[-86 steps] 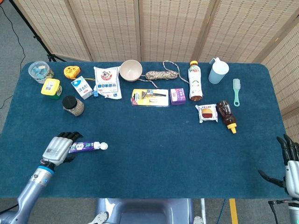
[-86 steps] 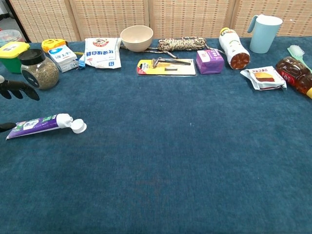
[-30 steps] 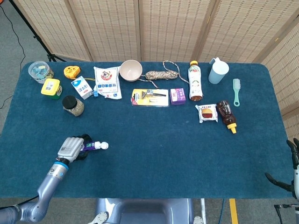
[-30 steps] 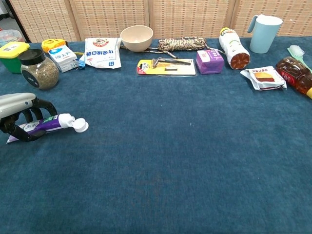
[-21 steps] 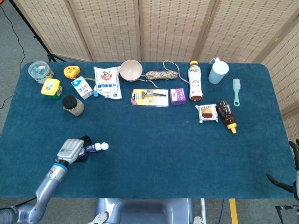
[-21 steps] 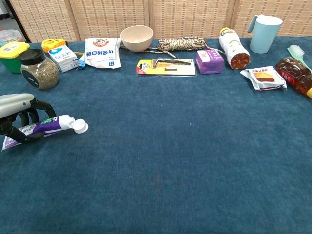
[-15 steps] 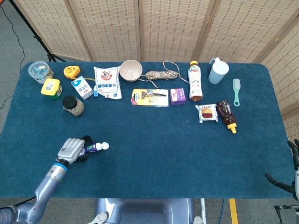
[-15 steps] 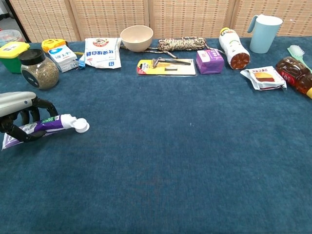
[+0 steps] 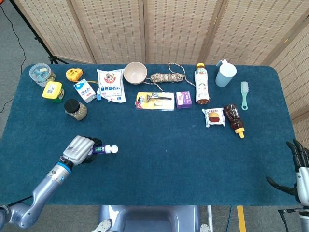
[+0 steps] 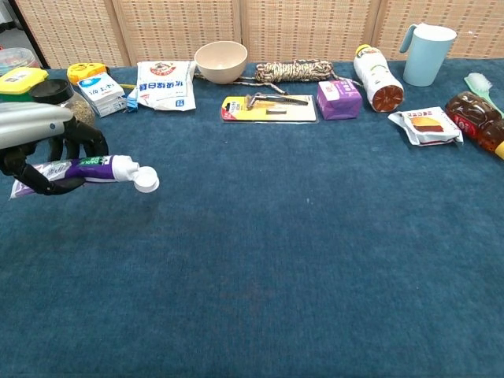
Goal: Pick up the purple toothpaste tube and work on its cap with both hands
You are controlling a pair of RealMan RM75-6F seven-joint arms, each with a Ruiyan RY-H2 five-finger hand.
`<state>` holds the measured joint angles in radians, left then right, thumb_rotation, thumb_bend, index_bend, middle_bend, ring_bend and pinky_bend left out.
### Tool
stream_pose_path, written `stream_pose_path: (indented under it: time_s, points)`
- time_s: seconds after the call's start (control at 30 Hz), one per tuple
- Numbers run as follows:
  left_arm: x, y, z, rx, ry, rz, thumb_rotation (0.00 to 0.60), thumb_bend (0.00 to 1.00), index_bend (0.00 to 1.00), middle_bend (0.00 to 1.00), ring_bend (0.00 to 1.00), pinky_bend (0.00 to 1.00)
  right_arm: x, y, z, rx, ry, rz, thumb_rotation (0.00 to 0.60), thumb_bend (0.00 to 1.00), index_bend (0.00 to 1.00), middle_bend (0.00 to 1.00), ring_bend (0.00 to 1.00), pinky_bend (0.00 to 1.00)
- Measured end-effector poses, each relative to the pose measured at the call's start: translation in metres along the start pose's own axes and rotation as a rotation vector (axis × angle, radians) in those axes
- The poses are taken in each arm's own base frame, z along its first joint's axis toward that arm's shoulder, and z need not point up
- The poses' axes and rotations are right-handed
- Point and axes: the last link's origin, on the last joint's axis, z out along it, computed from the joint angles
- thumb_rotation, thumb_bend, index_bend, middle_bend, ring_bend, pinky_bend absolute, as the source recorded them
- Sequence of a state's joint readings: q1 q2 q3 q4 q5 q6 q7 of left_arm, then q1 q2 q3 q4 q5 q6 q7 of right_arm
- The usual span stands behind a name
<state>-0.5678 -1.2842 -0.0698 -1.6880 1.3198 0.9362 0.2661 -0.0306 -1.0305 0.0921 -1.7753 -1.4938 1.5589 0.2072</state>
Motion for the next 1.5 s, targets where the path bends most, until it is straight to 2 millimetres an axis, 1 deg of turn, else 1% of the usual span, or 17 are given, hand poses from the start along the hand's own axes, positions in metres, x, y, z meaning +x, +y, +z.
stream_pose_path:
  time_s: [0.17,0.3,0.5,0.7,1.1,1.5]
  points:
    - [0.026,0.011,-0.003,-0.070,0.032,0.015,0.600,1.00,0.51,0.47,0.48,0.52,-0.003,-0.010,0.006,0.051,-0.015,0.015,0.600,0.00,0.00,0.00,0.00,0.00]
    - [0.048,0.025,-0.004,-0.146,0.045,0.025,0.600,1.00,0.51,0.47,0.48,0.52,-0.005,-0.020,0.012,0.099,-0.031,0.037,0.600,0.00,0.00,0.00,0.00,0.00]
    - [0.071,0.046,0.000,-0.238,0.023,0.026,0.600,1.00,0.53,0.49,0.49,0.53,-0.013,-0.037,0.019,0.169,-0.062,0.085,0.600,0.00,0.00,0.00,0.00,0.00]
    - [0.090,0.068,0.006,-0.316,0.001,0.026,0.600,1.00,0.54,0.49,0.49,0.53,-0.023,-0.050,0.024,0.216,-0.088,0.138,0.600,0.00,0.00,0.00,0.00,0.00]
    - [0.115,0.106,0.026,-0.411,-0.078,-0.001,0.600,1.00,0.54,0.50,0.49,0.53,-0.047,-0.072,0.032,0.278,-0.147,0.185,0.600,0.00,0.00,0.00,0.00,0.00]
    - [0.121,0.136,0.047,-0.442,-0.136,-0.061,0.600,1.00,0.55,0.50,0.50,0.53,-0.072,-0.093,0.040,0.302,-0.180,0.236,0.600,0.00,0.00,0.00,0.00,0.00]
